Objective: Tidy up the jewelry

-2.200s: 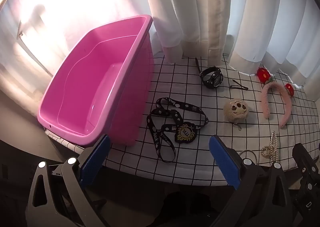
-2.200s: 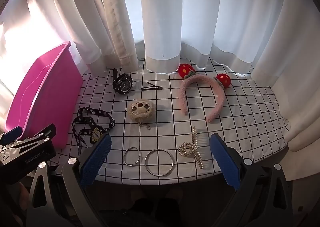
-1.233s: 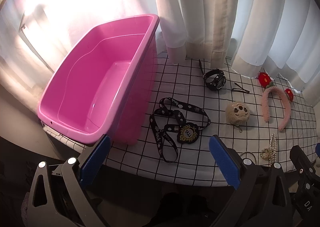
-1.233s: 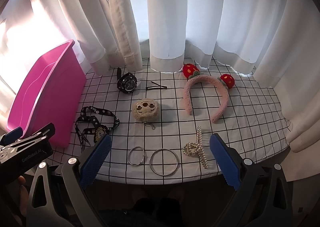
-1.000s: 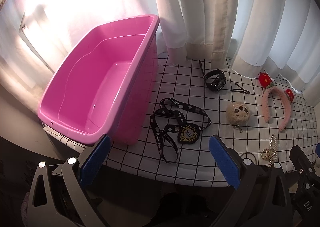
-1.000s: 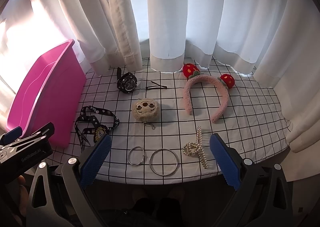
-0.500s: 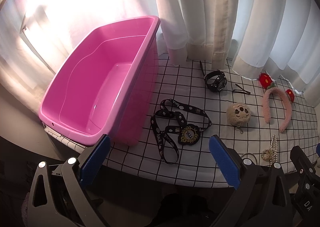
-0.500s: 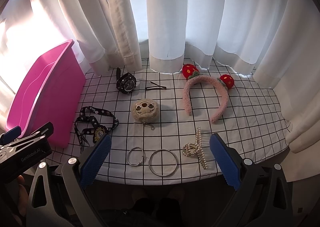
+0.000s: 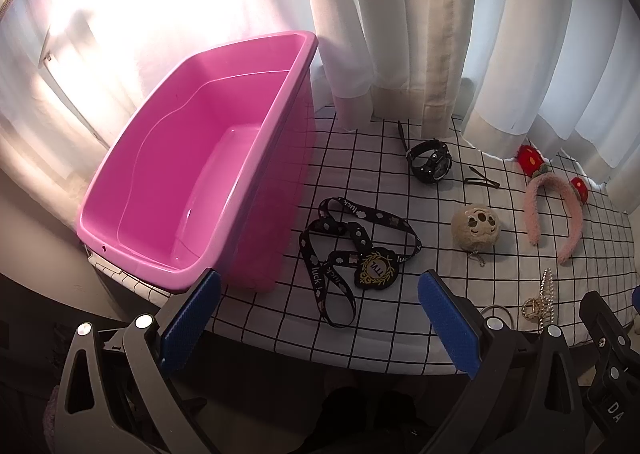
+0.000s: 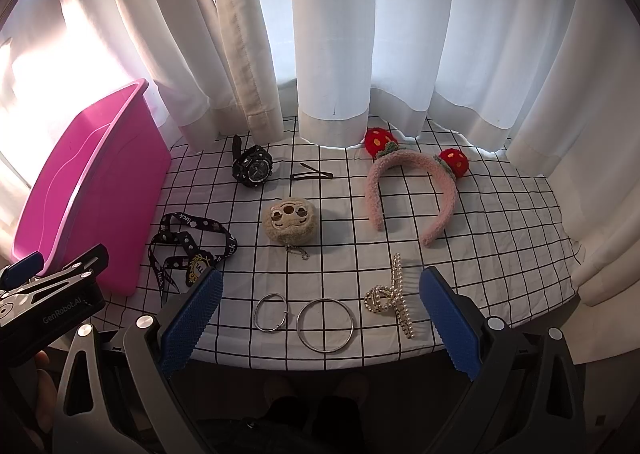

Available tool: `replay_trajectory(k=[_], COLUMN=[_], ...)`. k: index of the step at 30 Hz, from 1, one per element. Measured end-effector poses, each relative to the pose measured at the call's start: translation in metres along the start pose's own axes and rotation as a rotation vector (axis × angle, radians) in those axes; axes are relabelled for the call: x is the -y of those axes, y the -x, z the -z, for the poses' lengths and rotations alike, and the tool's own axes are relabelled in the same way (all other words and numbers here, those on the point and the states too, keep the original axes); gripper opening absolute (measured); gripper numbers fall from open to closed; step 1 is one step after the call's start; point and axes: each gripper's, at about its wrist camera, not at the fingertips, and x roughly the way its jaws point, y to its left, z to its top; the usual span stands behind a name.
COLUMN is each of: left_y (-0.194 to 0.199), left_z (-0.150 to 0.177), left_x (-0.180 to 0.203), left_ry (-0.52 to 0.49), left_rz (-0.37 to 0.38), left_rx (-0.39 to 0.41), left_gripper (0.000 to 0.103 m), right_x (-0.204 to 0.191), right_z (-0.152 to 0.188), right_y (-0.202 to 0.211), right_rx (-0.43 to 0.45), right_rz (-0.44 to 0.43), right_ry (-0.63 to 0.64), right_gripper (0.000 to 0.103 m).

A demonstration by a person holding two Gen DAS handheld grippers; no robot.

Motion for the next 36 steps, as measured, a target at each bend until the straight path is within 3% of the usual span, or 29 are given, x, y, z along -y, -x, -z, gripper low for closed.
replay_trajectory(k=[23,36], left_y=[-0.002,-0.020], left_z=[-0.001,0.011], left_x=[0.000,0.032], left_ry=[0.002,-0.039], left_rz=[0.003,0.073], left_rx=[-0.007,-0.051], left_gripper=[0.097,0.097], right_x=[0.002,0.040], right_z=[0.001,0.011], right_y=[-0.001,-0.015], right_rx=[-0.005,-0.049], right_rz=[0.007,0.020], right_ry=[0.001,-0.030], right_gripper=[0.094,0.094])
